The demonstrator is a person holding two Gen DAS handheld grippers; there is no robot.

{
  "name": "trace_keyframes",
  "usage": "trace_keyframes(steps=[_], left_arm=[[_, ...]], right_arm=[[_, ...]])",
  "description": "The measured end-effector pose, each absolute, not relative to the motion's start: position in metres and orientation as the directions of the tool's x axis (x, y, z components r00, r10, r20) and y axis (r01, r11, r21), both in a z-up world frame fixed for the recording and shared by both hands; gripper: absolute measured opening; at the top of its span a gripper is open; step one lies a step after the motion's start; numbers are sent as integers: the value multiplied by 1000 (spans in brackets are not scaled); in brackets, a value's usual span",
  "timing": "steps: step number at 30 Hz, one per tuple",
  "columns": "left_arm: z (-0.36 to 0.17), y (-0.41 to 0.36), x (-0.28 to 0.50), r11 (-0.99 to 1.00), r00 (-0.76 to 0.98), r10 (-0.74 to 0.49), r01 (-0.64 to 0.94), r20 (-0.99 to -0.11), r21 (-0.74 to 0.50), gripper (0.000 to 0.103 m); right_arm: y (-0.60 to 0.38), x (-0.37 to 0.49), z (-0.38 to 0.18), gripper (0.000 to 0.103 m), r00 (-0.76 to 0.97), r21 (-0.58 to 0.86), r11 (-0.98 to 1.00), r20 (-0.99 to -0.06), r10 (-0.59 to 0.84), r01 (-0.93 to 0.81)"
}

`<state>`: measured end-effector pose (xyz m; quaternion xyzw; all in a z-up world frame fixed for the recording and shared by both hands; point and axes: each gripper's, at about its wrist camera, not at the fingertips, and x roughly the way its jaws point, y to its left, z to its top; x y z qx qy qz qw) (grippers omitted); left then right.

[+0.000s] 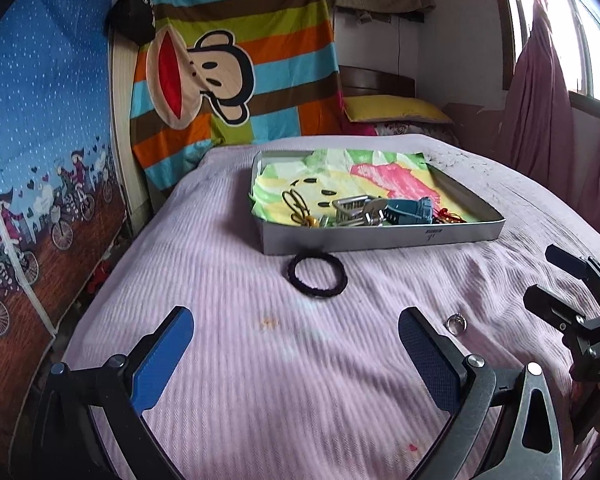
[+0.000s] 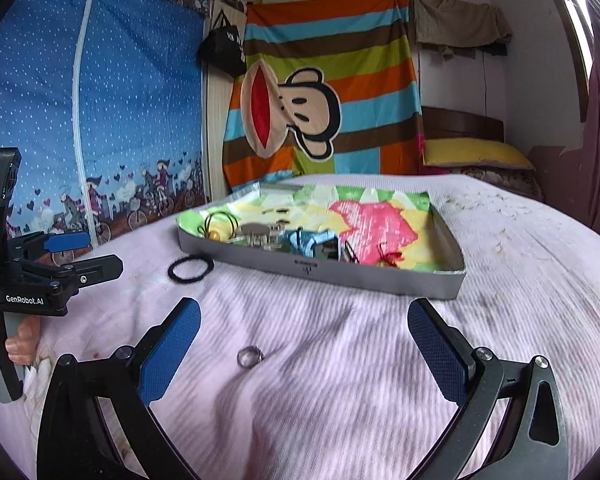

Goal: Organize jewelry
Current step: 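Grasp the silver ring with the right tool while the left tool grasps the black hair tie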

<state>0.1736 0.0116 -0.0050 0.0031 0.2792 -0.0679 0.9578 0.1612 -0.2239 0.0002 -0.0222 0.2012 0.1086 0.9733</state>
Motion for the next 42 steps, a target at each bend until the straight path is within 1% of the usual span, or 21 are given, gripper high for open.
trace_keyframes(steps=[4, 5, 6, 8, 10, 19, 24, 25, 26, 27, 29, 34, 39, 42], left_arm=[[-13, 16, 181, 992, 809, -127, 117, -575, -54, 103], [-16, 17, 184, 992, 800, -127, 113, -586, -61, 103], [-18, 17, 185, 992, 794, -125, 108, -594, -64, 103], [-22, 19, 189, 992, 782, -123, 99, -611, -73, 103], [-24, 19, 191, 993, 777, -119, 93, -618, -74, 103], [-26, 10, 203, 997, 748, -61, 73, -661, -11, 103], [-25, 5, 216, 997, 727, -54, 78, -685, 4, 103], [-25, 4, 219, 997, 723, -50, 81, -689, 12, 103], [-26, 2, 222, 996, 719, -53, 90, -693, 17, 103], [-26, 0, 224, 995, 717, -57, 99, -695, 20, 103], [-26, -3, 228, 993, 715, -62, 114, -697, 29, 101], [-28, -13, 241, 988, 704, -71, 147, -707, 47, 90], [-28, -20, 252, 985, 697, -80, 167, -712, 52, 83], [-29, -22, 257, 984, 694, -86, 172, -715, 49, 79]], right_arm=[[-221, 167, -8, 102, 877, -9, 972, -435, 207, -234], [-217, 171, -11, 102, 866, -21, 972, -458, 199, -234], [-217, 171, -11, 102, 866, -21, 972, -458, 199, -234], [-210, 177, -17, 102, 848, -42, 970, -494, 190, -241], [-207, 180, -20, 102, 841, -50, 968, -508, 187, -245], [-191, 194, -37, 102, 785, -107, 959, -602, 148, -263], [-187, 200, -42, 101, 759, -118, 957, -638, 131, -264], [-188, 201, -43, 99, 754, -114, 957, -643, 133, -266], [-188, 202, -43, 91, 751, -110, 958, -647, 135, -267], [-188, 203, -44, 80, 745, -102, 957, -652, 141, -271], [-189, 206, -46, 67, 730, -89, 957, -667, 149, -276], [-185, 209, -49, 57, 717, -84, 947, -675, 175, -311], [-177, 211, -50, 41, 697, -95, 928, -689, 200, -360], [-174, 214, -50, 34, 681, -93, 918, -700, 215, -386]])
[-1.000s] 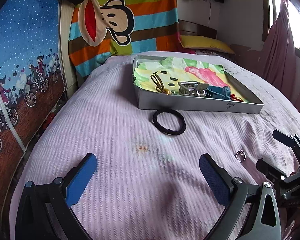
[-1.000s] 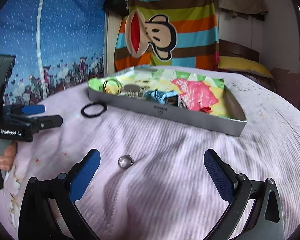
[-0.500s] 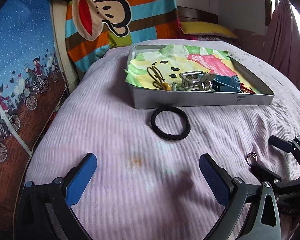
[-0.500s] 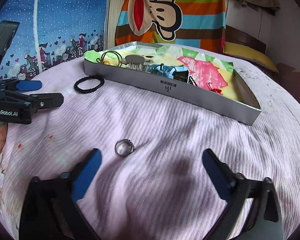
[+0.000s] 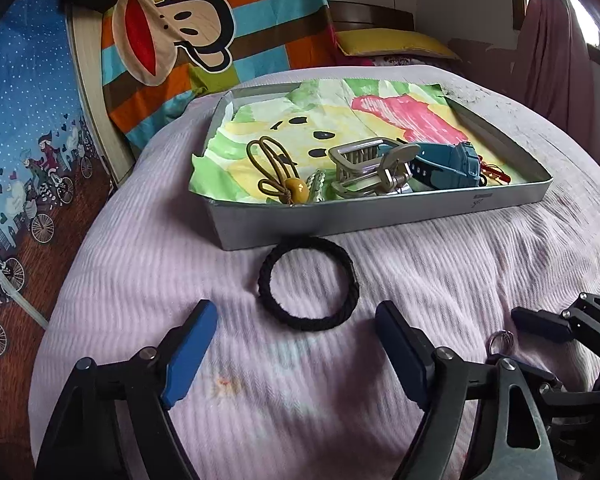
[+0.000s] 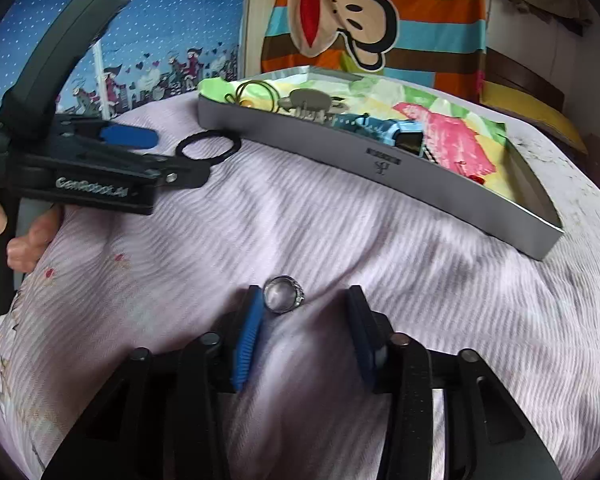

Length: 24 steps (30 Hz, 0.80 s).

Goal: Organize jewelry
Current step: 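Grasp the silver ring with the right tool while the left tool grasps the black hair tie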

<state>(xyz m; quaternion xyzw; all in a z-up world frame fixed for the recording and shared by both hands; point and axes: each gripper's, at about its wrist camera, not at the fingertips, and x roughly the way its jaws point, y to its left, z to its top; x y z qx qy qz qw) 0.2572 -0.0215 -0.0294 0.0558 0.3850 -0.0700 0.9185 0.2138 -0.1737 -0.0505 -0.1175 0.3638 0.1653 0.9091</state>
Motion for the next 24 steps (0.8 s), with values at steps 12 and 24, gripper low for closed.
trace_keyframes(steps=[12, 24], left_arm=[[-36, -29, 263, 980, 699, -98, 193, -708, 55, 42], [-40, -23, 256, 976, 696, -168, 216, -698, -20, 13]], right_arm=[[-171, 226, -54, 18, 642, -39, 908, -720, 264, -417], [-178, 238, -57, 18, 636, 35, 915, -709, 307, -402]])
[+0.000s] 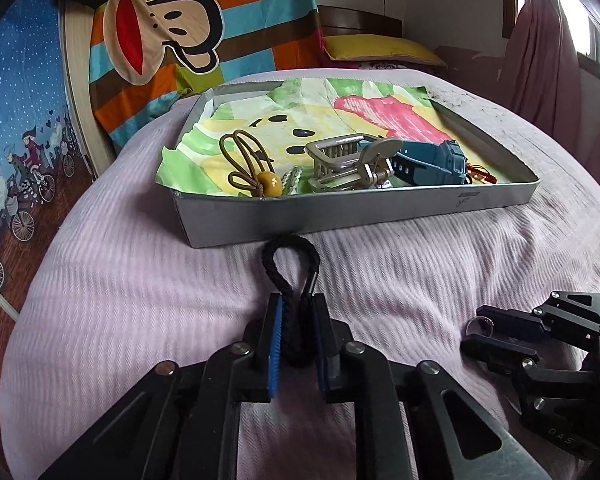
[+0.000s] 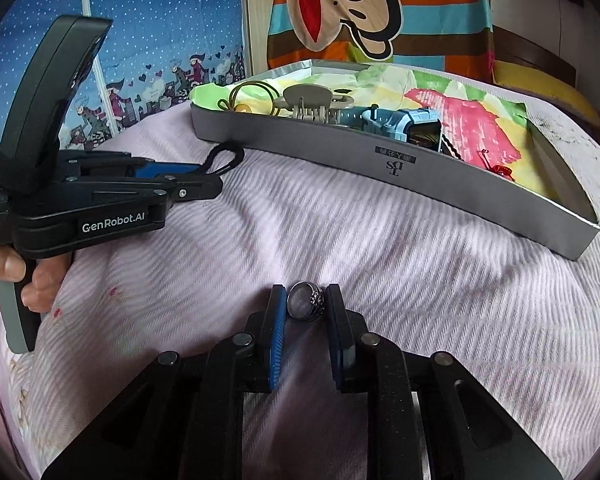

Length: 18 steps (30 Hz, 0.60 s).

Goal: Organize jewelry
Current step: 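Grasp the silver ring with the right tool while the left tool grasps the black hair tie, then carry the silver ring and black hair tie over the tray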

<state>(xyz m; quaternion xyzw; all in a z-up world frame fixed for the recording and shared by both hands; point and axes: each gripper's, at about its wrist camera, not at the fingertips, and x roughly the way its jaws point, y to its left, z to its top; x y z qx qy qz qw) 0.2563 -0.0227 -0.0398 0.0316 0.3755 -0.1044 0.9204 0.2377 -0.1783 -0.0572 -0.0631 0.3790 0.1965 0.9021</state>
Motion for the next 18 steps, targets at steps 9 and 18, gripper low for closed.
trace_keyframes(steps=[9, 18], left_arm=[[-40, -16, 250, 974, 710, -207, 214, -674, -74, 11], [-39, -16, 243, 963, 715, -256, 247, -651, -107, 10]], right_arm=[[-181, 235, -59, 18, 645, 51, 916, -694, 320, -398], [-183, 231, -58, 17, 666, 54, 916, -669, 329, -398]])
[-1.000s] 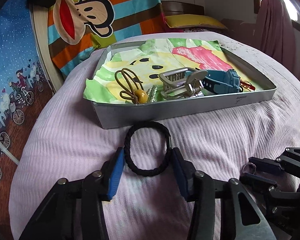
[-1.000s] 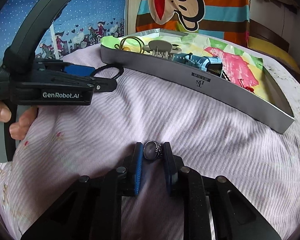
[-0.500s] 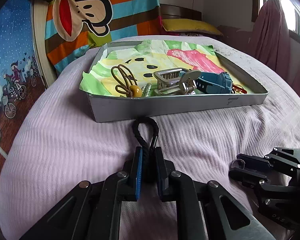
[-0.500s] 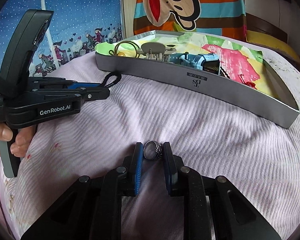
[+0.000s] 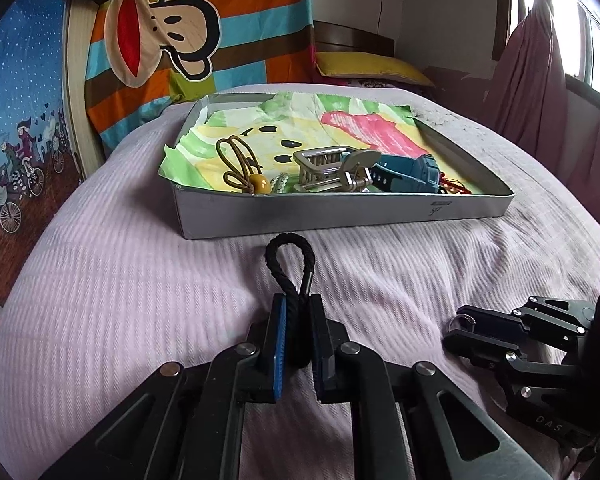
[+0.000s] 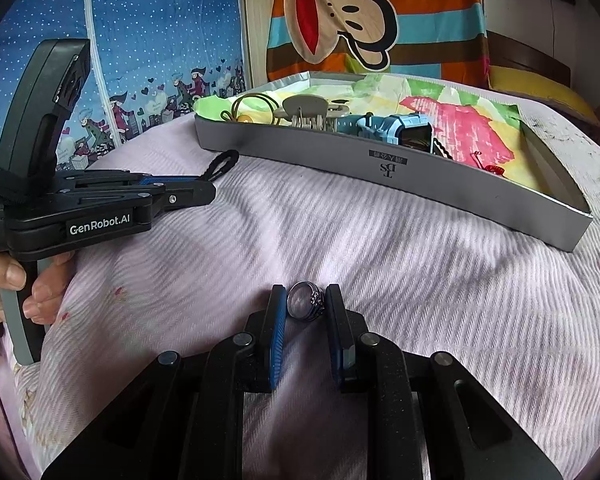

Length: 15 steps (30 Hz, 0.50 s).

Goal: Organize jewelry
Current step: 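Carry the silver ring and black hair tie over the tray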

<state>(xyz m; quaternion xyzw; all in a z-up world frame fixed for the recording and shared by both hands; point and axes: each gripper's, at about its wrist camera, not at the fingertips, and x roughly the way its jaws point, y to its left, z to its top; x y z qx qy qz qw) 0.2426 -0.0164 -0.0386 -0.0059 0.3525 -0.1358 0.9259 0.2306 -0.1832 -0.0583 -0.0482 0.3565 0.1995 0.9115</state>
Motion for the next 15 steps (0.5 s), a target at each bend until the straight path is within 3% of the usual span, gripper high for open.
trace_keyframes(steps=[15], left_arm=[[-33, -22, 225, 946, 734, -313, 294, -603, -133, 10]], right_arm=[[-193, 226, -57, 17, 686, 94, 915, -632, 360, -393]])
